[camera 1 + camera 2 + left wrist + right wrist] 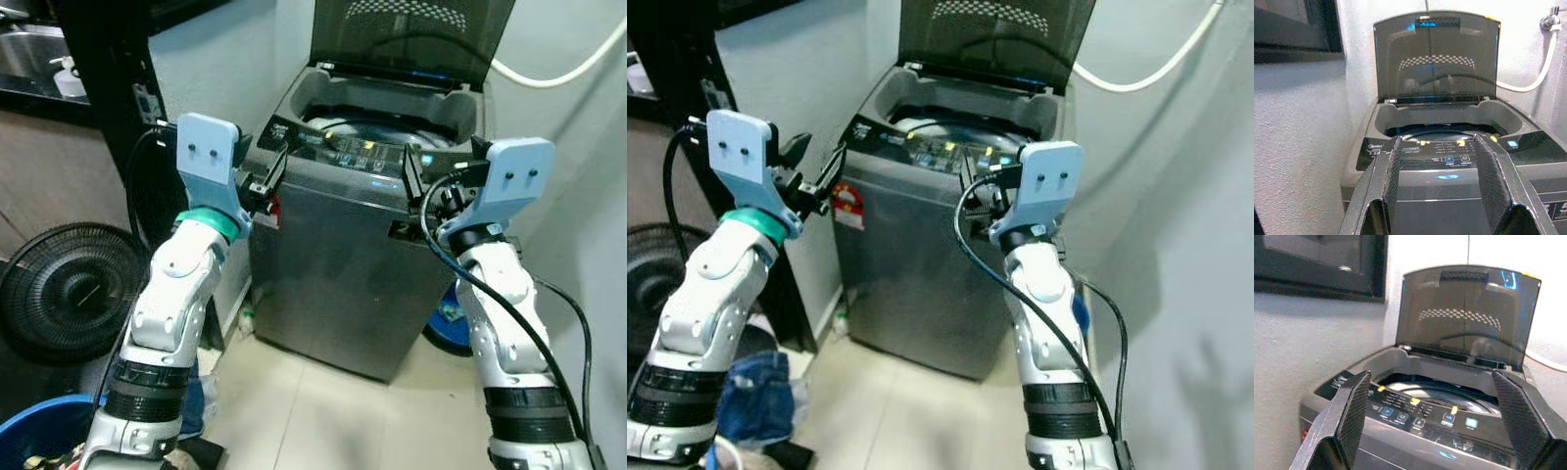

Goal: Clothes washing

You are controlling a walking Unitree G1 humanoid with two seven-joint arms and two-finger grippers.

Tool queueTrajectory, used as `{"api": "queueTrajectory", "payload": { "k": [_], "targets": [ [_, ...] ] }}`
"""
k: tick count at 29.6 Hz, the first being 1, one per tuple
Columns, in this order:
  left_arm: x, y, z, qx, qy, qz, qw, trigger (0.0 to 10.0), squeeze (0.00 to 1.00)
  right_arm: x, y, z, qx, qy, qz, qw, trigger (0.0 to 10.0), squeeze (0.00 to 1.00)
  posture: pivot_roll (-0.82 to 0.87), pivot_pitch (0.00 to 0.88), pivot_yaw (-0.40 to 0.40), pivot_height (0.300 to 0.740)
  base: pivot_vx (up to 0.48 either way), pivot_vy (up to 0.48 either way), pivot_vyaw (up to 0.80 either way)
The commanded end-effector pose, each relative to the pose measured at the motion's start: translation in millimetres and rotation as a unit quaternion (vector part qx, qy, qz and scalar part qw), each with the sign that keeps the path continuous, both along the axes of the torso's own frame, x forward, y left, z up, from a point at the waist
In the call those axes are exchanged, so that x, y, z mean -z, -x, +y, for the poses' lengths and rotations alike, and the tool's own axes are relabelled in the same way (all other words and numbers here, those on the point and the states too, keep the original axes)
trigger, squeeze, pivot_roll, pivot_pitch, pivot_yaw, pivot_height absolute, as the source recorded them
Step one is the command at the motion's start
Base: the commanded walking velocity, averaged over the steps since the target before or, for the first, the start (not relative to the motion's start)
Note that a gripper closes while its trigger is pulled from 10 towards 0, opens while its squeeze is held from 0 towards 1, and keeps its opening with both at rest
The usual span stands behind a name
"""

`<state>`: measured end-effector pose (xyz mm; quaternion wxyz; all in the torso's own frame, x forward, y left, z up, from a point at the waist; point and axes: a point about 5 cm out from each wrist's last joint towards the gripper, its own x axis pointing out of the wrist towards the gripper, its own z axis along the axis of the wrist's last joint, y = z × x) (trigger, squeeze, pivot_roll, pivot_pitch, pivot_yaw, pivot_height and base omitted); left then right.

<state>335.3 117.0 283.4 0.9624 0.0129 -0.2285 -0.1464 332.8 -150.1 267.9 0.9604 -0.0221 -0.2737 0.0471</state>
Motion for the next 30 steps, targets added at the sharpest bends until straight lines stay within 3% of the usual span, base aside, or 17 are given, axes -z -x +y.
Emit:
{"api": "queueTrajectory", "payload": {
  "k": [1,16,22,30],
  "targets": [
    [0.7,-0.7,4.0,-0.007,0.000,0.001,1.000,10.0,0.00,1.6,-0.3,1.7,-0.003,0.000,0.002,1.000,10.0,0.00,0.01,0.082,0.022,0.740,0.450,0.000,0.64],
    [1.4,-1.8,4.0,-0.008,0.001,0.007,1.000,10.0,0.00,3.4,-0.2,1.0,-0.001,0.001,0.004,1.000,10.0,0.00,0.01,0.085,0.025,0.740,0.260,0.000,0.78],
    [2.6,-0.9,1.6,0.000,-0.001,0.012,1.000,10.0,0.00,3.0,-0.7,-4.9,-0.007,-0.054,0.011,0.998,10.0,0.00,0.01,0.084,0.026,0.740,0.000,0.000,0.00],
    [4.4,-1.5,0.4,0.002,-0.005,0.016,1.000,10.0,0.00,3.4,-0.9,-6.8,-0.010,-0.064,0.012,0.998,10.0,0.00,0.01,0.084,0.030,0.740,0.000,0.000,0.00]
  ]
}}
